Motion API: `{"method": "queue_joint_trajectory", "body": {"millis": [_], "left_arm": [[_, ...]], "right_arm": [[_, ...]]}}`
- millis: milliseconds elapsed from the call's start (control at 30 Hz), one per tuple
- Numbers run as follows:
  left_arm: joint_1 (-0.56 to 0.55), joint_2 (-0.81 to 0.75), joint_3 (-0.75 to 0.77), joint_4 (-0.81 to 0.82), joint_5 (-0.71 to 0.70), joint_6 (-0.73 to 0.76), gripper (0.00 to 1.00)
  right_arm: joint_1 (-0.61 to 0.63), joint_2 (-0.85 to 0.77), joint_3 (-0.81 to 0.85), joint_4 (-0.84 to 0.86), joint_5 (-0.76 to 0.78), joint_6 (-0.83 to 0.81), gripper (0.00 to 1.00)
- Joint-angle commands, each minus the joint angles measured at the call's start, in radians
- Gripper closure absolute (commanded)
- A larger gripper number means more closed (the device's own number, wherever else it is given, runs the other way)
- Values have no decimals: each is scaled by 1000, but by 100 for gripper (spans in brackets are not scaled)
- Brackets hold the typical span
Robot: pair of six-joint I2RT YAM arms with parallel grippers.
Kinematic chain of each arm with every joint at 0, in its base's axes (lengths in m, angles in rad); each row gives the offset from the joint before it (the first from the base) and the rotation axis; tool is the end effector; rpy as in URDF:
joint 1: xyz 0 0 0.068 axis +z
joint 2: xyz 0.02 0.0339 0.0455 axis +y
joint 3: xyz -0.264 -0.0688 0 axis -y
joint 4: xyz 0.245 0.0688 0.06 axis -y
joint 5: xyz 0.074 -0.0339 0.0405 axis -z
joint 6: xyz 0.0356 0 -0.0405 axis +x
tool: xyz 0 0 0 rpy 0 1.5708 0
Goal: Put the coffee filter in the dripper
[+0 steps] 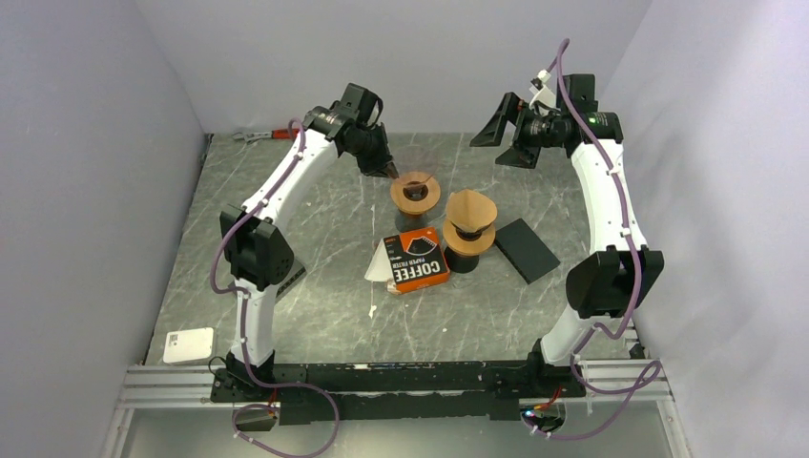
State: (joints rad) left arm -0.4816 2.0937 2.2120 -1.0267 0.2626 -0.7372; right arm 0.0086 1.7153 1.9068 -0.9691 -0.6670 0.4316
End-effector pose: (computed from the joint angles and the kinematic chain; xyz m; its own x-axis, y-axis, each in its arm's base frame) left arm 0.3987 -0.2188 0.3453 -0.9132 -0.2552 -0.3177 -0.0338 0.8244 -0.5650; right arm 0.3596 0.0251 0.4087 -0.8244 0.3216 -0.4657 -0.1131 0.7127 0.6923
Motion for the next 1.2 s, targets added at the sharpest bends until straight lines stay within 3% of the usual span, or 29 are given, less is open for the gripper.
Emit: {"method": "queue_joint_trajectory", "body": {"millis": [0, 400, 633, 933, 1167], "left_arm": [[-5, -4, 20, -1, -22, 26, 100], [-21, 10, 7, 21, -4, 43, 97], [-28, 16, 16, 13, -6, 50, 82], [-28, -5, 40, 6, -17, 57, 55], [-22, -62, 7, 38, -22, 61, 51]], "right_arm": [[-4, -13, -3, 38, -19, 13, 1], [-18, 13, 8, 29, -44, 15, 1], [-15, 23, 8, 30, -52, 16, 1], [32, 76, 42, 9, -68, 0, 1], [57, 113, 39, 23, -86, -8, 2]]}}
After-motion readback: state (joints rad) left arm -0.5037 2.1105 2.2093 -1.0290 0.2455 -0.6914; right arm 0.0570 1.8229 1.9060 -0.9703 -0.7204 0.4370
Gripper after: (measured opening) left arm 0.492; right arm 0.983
